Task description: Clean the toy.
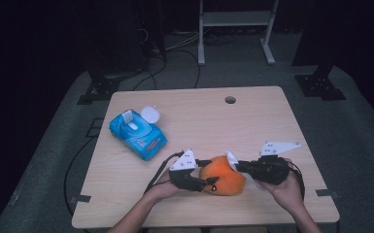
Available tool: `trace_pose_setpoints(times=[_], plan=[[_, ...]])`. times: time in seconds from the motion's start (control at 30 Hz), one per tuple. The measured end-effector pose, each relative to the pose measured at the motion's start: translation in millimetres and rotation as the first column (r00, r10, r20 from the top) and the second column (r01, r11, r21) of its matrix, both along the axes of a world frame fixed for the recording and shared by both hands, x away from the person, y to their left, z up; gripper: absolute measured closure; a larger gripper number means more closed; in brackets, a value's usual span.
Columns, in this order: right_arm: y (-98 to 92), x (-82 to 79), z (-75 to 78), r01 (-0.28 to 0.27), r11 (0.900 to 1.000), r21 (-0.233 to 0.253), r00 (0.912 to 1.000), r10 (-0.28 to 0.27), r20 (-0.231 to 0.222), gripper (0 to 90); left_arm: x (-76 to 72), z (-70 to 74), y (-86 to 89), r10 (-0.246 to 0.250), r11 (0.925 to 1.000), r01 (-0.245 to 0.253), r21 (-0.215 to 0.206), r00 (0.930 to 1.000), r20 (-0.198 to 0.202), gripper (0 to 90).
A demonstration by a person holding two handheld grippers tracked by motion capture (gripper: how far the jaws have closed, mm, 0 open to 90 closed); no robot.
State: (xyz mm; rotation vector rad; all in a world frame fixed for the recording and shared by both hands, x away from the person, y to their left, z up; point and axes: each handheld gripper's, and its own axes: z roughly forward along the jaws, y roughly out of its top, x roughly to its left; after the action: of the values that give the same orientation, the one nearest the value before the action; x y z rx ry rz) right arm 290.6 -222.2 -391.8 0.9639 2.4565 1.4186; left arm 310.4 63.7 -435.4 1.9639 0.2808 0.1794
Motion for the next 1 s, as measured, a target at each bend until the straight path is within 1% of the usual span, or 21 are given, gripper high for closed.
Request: trace_pose_setpoints(times=[0.1, 0.17, 0.2, 0.27, 0.3, 0.37, 0.4, 0.47, 0.5, 0.57, 0.6, 0.63, 0.67, 0.7, 0.73, 0.8, 0.87, 0.9, 0.93, 0.97, 1.0], plan=[[16.8, -6.9, 11.3, -0.064, 0.998, 0.014, 0.9976, 0.064, 0.026, 83.3, -1.8, 1.2, -2.4, -0.005, 1.0000, 0.005, -0.005, 1.0000, 0.008, 41.0], [33.6, -9.7, 17.1, -0.114, 0.993, 0.022, 0.9932, 0.114, 0.027, 83.3, -3.2, 1.2, -3.7, -0.017, 0.9999, 0.017, 0.002, 0.9997, 0.019, 41.1], [39.2, -9.6, 18.7, -0.134, 0.990, 0.033, 0.9906, 0.133, 0.033, 83.3, -3.5, 1.3, -3.7, -0.017, 0.9999, 0.016, 0.005, 0.9995, 0.026, 41.1], [49.3, -9.0, 26.6, -0.166, 0.983, 0.075, 0.9859, 0.163, 0.037, 83.3, -3.2, 0.6, -2.4, -0.014, 0.9999, 0.014, 0.003, 0.9997, 0.019, 41.0], [52.2, -7.2, 31.8, -0.159, 0.985, 0.063, 0.9863, 0.156, 0.053, 83.3, -3.0, 0.2, -1.8, -0.013, 0.9999, 0.013, 0.002, 0.9997, 0.019, 40.8], [52.0, -5.2, 31.6, -0.155, 0.986, 0.056, 0.9869, 0.152, 0.052, 83.3, -2.6, -0.5, -1.0, -0.014, 0.9999, 0.014, -0.004, 0.9998, 0.015, 40.2], [50.9, -2.6, 29.5, -0.145, 0.988, 0.043, 0.9889, 0.143, 0.039, 83.3, -2.1, -0.5, -0.6, -0.016, 0.9999, 0.016, -0.002, 0.9998, 0.015, 39.5], [46.4, 2.6, 21.8, -0.103, 0.995, -0.009, 0.9941, 0.103, 0.034, 83.3, -1.5, 0.0, -0.2, -0.011, 0.9999, 0.011, 0.001, 0.9998, 0.017, 36.5], [41.9, 5.5, 15.9, -0.082, 0.996, -0.035, 0.9962, 0.083, 0.026, 83.3, -0.9, 0.2, 0.0, -0.002, 1.0000, 0.002, -0.001, 0.9999, 0.016, 32.4], [33.8, 8.6, 8.1, -0.068, 0.998, -0.011, 0.9977, 0.068, -0.001, 83.3, 1.4, 0.5, 1.3, 0.024, 0.9997, -0.024, -0.001, 0.9997, -0.001, 25.8], [29.5, 8.9, 5.3, -0.056, 0.998, -0.007, 0.9984, 0.056, -0.002, 83.3, 2.6, -0.1, 2.0, 0.029, 0.9996, -0.029, -0.002, 0.9994, -0.019, 24.5], [23.9, 9.0, 3.7, -0.045, 0.999, -0.004, 0.9990, 0.045, 0.001, 83.3, 3.2, -0.9, 2.5, 0.025, 0.9996, -0.025, -0.012, 0.9992, -0.031, 24.8], [19.7, 9.1, 3.7, -0.037, 0.999, 0.001, 0.9993, 0.037, -0.006, 83.3, 3.2, -1.2, 2.9, 0.018, 0.9995, -0.019, -0.024, 0.9991, -0.038, 29.9], [17.5, 9.2, 4.2, -0.033, 0.999, 0.001, 0.9994, 0.033, -0.006, 83.3, 2.9, -1.4, 1.9, 0.013, 0.9996, -0.014, -0.026, 0.9994, -0.034, 34.4], [16.1, 9.0, 5.2, -0.029, 1.000, -0.001, 0.9995, 0.029, -0.008, 83.3, 1.9, -0.5, -0.1, 0.013, 0.9998, -0.013, -0.011, 0.9998, -0.017, 38.0], [18.6, 6.3, 10.2, -0.029, 1.000, -0.008, 0.9996, 0.029, 0.006, 83.3, -0.2, 1.3, -2.5, 0.015, 0.9998, -0.015, -0.012, 0.9999, 0.001, 41.6], [27.2, 1.7, 16.6, -0.068, 0.998, 0.011, 0.9976, 0.067, 0.018, 83.3, -2.6, 2.3, -4.4, 0.008, 0.9999, -0.007, -0.015, 0.9998, 0.016, 43.1], [35.7, -0.8, 19.6, -0.096, 0.995, 0.021, 0.9952, 0.096, 0.020, 83.3, -3.6, 2.7, -5.2, 0.007, 0.9999, -0.007, -0.011, 0.9997, 0.021, 43.1], [41.4, -1.7, 20.7, -0.109, 0.994, 0.020, 0.9939, 0.108, 0.022, 83.3, -5.2, 2.7, -6.7, 0.002, 0.9999, -0.001, -0.012, 0.9997, 0.026, 43.1], [50.3, -1.8, 21.0, -0.123, 0.992, 0.004, 0.9921, 0.123, 0.026, 83.3, -5.8, 2.8, -6.8, -0.003, 1.0000, 0.003, -0.007, 0.9995, 0.030, 43.3], [54.2, -0.9, 20.6, -0.124, 0.992, -0.014, 0.9919, 0.124, 0.027, 83.3, -6.5, 2.6, -6.2, -0.004, 1.0000, 0.004, 0.001, 0.9995, 0.031, 43.4]])
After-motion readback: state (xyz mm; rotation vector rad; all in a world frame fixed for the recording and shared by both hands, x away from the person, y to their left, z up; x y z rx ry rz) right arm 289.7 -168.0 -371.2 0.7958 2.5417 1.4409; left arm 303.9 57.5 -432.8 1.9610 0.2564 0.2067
